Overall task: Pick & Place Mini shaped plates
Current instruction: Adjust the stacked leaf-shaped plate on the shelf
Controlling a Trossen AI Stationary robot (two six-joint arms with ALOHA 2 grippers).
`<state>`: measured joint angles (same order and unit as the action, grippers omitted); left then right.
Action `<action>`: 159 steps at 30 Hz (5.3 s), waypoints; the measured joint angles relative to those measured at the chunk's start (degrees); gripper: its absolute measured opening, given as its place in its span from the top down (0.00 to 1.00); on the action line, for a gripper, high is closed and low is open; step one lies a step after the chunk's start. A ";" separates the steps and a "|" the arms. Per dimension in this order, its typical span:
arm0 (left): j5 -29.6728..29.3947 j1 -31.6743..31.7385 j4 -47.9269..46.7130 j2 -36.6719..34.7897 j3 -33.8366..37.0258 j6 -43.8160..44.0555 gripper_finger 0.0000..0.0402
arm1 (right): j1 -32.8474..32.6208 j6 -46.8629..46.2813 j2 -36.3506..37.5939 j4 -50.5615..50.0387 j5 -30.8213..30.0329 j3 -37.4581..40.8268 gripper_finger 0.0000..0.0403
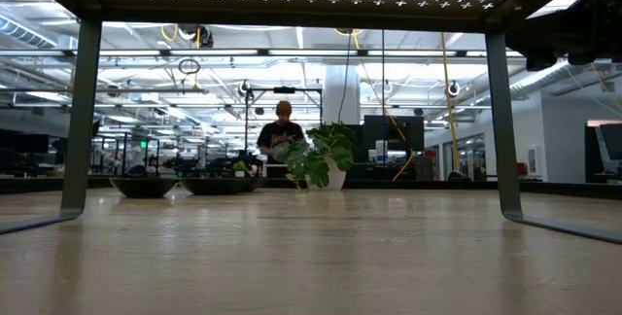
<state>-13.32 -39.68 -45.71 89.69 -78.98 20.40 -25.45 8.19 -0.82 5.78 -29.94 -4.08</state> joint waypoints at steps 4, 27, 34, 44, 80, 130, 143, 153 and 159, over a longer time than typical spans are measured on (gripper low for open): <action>-1.62 0.26 -2.26 0.94 0.02 -2.84 0.54 | 0.02 0.00 0.00 0.00 0.01 0.02 0.71; -6.68 0.71 -2.02 0.70 0.03 -7.25 0.64 | 0.00 0.00 0.00 0.00 -0.01 0.02 0.71; -5.58 0.70 -1.89 0.70 0.04 -7.21 0.88 | 0.02 0.00 0.00 0.00 0.01 0.02 0.71; -1.73 0.72 1.88 0.34 0.03 -6.61 0.97 | 0.00 0.00 0.00 0.00 -0.01 0.02 0.71; 0.63 -0.77 -0.21 -8.85 0.04 -34.25 0.99 | 0.02 0.00 0.00 -0.01 0.00 0.02 0.71; 38.05 26.50 -13.25 -13.43 4.64 -123.66 1.00 | 0.00 0.01 0.00 -0.01 0.00 0.01 0.71; 47.79 30.99 -6.57 -9.88 8.17 -134.41 1.00 | 0.02 0.00 0.00 0.03 -0.01 0.01 0.71; 49.02 30.52 -5.00 -6.91 8.15 -134.95 0.99 | 0.02 0.00 -0.02 0.03 -0.01 0.02 0.71; 47.93 32.06 -4.07 -5.79 8.15 -133.39 0.99 | 0.02 0.02 -0.02 0.00 0.01 0.02 0.71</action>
<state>34.61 -7.62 -49.78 83.90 -70.83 -112.99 -25.43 8.20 -0.84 5.78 -29.94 -4.06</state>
